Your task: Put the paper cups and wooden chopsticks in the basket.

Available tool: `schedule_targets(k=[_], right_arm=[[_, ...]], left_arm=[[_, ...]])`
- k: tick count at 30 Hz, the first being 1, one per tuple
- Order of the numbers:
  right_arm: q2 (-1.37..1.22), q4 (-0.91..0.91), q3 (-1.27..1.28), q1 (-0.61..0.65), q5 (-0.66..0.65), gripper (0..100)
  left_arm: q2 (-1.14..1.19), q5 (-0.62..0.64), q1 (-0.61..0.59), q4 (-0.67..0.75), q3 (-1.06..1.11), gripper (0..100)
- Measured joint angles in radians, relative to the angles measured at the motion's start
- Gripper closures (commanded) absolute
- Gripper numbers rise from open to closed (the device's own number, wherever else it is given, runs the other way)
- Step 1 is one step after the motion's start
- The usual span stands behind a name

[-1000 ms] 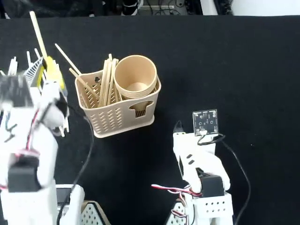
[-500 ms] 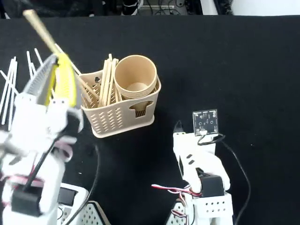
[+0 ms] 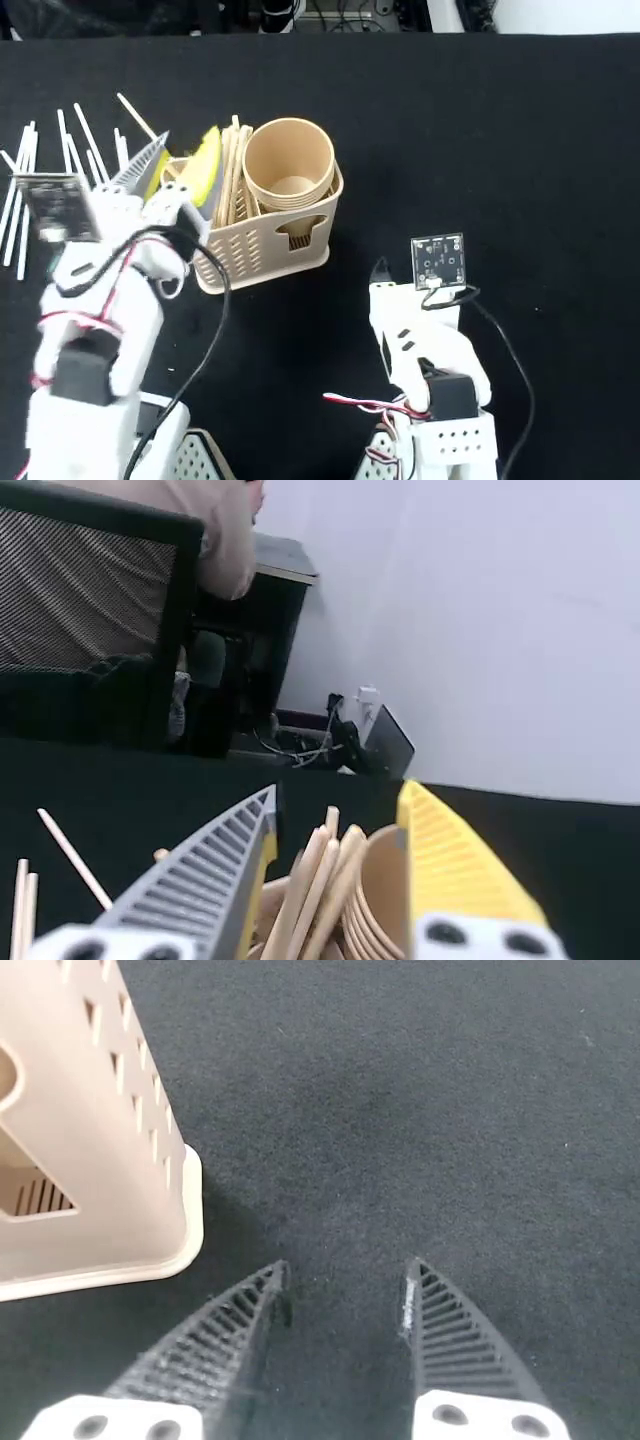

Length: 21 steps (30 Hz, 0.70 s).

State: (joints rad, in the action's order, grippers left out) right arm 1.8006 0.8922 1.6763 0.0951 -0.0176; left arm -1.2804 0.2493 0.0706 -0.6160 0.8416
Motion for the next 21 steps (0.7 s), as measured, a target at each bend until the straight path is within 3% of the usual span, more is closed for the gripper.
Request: schedule_targets(k=[6,13,21], right_arm=[[0.000,0.000,0.000,0.000,0.000,80.7],[0.000,0.000,0.000,0.000,0.000,80.7],[0.000,0.000,0.000,0.000,0.000,80.7]], left_arm=[[0.117,0.014,-0.207,-0.227,-0.301,78],[0.535,0.018,-0.488,-0.408,-0.552,78],[1.165,-0.038,-0.534,-0.427,-0.744,78]])
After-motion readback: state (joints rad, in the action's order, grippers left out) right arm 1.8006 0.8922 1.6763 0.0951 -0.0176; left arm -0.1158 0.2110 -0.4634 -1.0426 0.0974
